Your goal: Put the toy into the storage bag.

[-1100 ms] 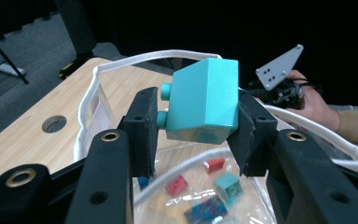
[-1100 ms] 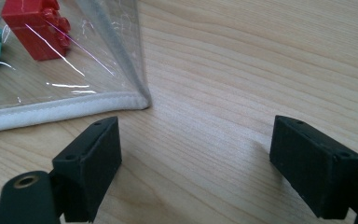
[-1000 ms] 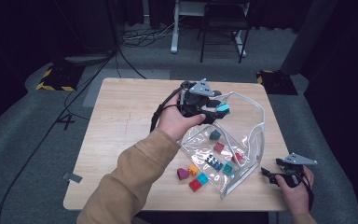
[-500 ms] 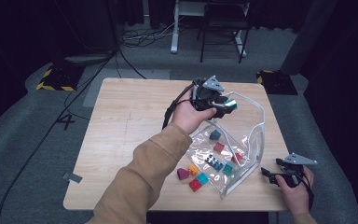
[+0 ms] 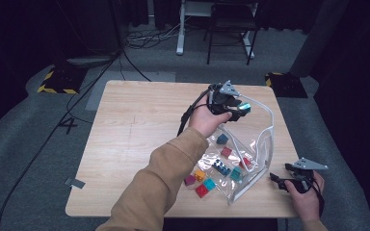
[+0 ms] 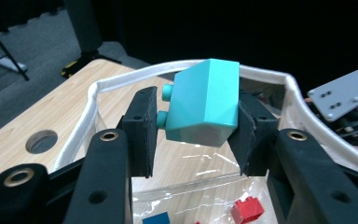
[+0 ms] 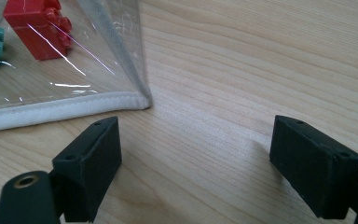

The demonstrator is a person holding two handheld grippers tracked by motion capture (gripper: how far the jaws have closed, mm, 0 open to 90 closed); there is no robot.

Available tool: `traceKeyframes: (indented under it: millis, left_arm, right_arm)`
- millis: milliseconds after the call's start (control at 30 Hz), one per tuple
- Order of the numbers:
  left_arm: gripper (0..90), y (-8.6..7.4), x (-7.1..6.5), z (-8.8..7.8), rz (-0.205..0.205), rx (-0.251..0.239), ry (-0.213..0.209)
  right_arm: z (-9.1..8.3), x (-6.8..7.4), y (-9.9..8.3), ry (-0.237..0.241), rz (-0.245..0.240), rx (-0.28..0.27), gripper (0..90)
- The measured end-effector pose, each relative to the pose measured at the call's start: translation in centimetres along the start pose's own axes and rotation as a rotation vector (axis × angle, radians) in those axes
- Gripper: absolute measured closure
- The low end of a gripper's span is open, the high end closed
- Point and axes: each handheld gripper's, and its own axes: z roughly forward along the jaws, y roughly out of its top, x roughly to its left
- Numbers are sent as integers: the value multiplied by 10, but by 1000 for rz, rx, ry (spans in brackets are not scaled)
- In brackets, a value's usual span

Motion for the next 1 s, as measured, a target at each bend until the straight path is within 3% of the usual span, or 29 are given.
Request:
traceKeyframes:
  millis: [400, 500, 600, 767, 1000]
  left_arm:
    - [549, -7, -2, 11, 1, 90, 23]
    - [436, -7, -6, 11, -26, 103, 28]
    - [312, -7, -7, 11, -40, 87, 53]
    - [297, -7, -9, 6, -43, 66, 25]
    - [298, -4, -19, -21, -8, 39, 13]
  right_arm:
    - [0, 0, 0, 3, -1, 0, 166]
    - [0, 0, 0, 3, -1, 0, 166]
    - [0, 0, 0, 2, -1, 0, 166]
    - [0, 0, 0, 4, 1, 0, 167]
    - [0, 0, 0, 3, -2, -1, 167]
